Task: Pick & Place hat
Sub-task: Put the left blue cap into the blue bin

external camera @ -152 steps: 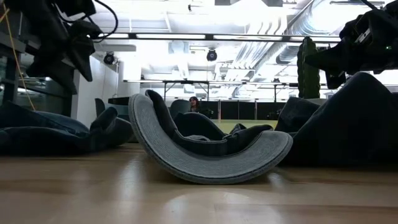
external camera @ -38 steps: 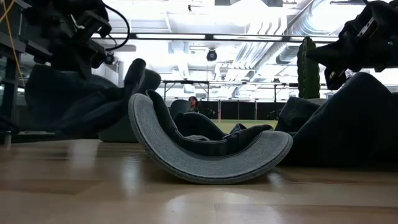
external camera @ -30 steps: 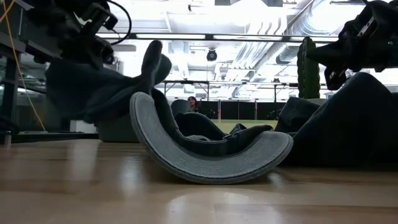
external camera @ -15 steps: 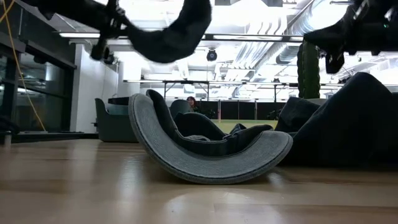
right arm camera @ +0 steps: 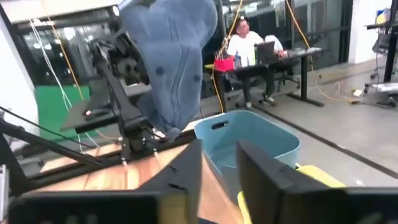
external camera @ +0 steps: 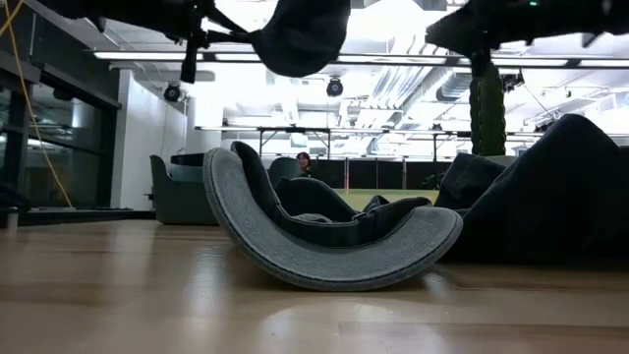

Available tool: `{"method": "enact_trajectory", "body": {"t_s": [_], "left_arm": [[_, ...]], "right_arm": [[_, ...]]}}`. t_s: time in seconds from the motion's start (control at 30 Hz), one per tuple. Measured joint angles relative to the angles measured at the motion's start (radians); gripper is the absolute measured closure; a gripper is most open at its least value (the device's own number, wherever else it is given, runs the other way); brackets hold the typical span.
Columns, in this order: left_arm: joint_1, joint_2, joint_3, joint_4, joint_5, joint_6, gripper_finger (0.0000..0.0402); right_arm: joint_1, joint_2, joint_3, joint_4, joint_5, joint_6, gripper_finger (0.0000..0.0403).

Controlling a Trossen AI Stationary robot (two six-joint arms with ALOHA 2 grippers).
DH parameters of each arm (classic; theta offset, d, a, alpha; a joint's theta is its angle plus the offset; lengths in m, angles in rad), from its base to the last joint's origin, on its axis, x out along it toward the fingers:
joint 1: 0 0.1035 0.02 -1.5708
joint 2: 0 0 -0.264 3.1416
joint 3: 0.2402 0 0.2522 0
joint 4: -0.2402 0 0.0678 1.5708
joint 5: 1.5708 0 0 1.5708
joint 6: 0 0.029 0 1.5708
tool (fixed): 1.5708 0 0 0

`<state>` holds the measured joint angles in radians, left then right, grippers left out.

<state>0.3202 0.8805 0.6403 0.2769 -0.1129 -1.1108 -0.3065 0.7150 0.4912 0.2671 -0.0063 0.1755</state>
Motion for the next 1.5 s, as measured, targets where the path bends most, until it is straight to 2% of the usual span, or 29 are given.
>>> {"method": "enact_trajectory", "body": {"t_s": [0.1,0.3,0.5,0.77,1.0,1.17,1.5], "left_arm": [[0.0,0.01,0.0,0.033,-0.027,0.011,0.0401],[0.0,0.051,0.0,0.113,-0.04,0.015,0.0402],[0.0,0.09,0.0,0.168,-0.04,0.021,0.0402],[0.0,0.105,0.0,0.245,-0.059,0.05,0.0402],[0.0,0.105,0.0,0.304,-0.063,0.067,0.0402],[0.0,0.105,0.0,0.311,-0.05,0.067,0.0402],[0.0,0.105,0.0,0.32,-0.005,0.083,0.0401]], "right_arm": [[0.0,0.1,0.064,0.026,-0.003,0.001,0.0252],[0.0,0.286,0.181,0.101,-0.087,0.002,0.0156],[0.0,0.436,0.317,0.111,-0.119,-0.001,0.0102],[0.015,0.588,0.464,0.111,-0.183,0.004,0.0096],[0.034,0.707,0.57,0.122,-0.144,-0.019,0.0096],[0.032,0.779,0.655,0.136,-0.156,-0.019,0.0096],[0.032,0.788,0.702,0.132,0.026,-0.071,0.0096]]}}
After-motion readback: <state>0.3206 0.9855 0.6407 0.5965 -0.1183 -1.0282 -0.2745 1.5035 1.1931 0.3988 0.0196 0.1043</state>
